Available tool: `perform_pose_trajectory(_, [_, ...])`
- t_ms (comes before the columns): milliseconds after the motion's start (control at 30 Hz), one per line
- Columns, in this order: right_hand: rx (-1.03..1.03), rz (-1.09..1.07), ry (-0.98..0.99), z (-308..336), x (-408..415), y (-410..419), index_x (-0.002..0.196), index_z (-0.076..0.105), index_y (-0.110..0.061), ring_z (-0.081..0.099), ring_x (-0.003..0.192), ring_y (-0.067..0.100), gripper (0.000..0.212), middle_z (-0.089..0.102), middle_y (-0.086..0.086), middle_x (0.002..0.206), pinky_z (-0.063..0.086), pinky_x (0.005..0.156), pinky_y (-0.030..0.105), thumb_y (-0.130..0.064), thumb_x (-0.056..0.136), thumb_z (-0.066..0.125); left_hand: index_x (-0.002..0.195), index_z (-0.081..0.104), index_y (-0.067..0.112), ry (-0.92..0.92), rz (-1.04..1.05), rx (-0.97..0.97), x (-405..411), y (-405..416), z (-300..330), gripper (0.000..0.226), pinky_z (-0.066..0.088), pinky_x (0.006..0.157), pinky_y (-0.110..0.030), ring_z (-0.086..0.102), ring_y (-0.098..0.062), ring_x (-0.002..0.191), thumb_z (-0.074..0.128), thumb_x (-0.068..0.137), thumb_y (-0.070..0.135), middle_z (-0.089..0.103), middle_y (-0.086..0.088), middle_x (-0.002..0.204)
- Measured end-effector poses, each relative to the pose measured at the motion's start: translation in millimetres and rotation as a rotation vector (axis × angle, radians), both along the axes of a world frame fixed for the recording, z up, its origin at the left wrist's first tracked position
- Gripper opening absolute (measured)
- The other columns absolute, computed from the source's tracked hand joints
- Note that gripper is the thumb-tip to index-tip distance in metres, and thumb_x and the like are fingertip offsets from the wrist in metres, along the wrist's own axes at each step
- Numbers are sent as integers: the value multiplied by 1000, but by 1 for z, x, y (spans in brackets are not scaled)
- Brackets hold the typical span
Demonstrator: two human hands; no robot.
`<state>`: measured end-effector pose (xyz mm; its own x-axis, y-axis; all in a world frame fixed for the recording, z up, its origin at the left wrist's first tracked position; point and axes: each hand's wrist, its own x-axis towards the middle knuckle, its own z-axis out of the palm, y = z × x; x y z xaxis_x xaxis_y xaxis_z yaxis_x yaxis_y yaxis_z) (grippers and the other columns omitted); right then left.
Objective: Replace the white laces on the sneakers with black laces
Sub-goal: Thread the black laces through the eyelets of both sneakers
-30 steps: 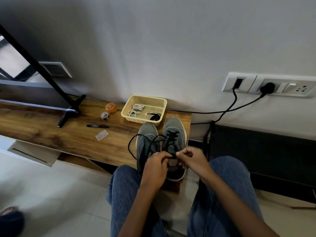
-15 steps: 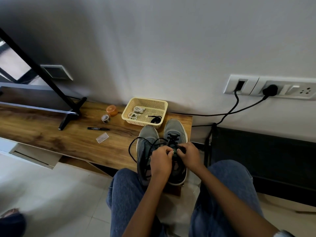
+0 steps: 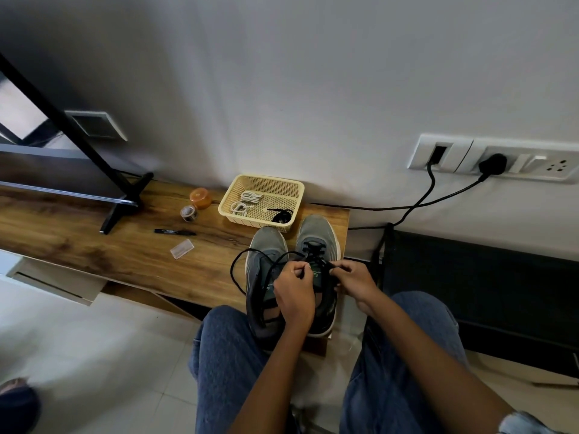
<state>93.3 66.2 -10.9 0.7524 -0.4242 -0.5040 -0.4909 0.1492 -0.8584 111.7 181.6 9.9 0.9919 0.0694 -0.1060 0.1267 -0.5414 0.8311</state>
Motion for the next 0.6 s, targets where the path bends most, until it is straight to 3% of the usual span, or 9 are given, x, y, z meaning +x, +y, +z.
perform_pose_trajectory(133, [65,-2,15,-3,-1,-4,97,69,-13,58,71,12,19,65,4,85,48,56,20,-5,93,52,93,70,15,11,-8,37,0,-1,-1,11,35,55,-10,55,-3,70,63,91,23,70,1,87])
perform_pose_trajectory(367, [178,7,-21,2,-7,-8,98,66,-5,57,68,15,13,63,9,82,48,51,18,1,92,57,119,66,20,-3,-225,290,2,-5,-6,26,49,78,-30,65,-19,98,53,98,25,71,-3,107])
perform_pose_trajectory(600, [166,-46,-11,6,-7,-7,82,64,-11,59,66,15,15,63,7,79,51,56,22,2,89,61,115,68,17,10,-163,236,1,-10,-8,24,50,78,-30,65,-20,95,52,98,21,71,-5,106])
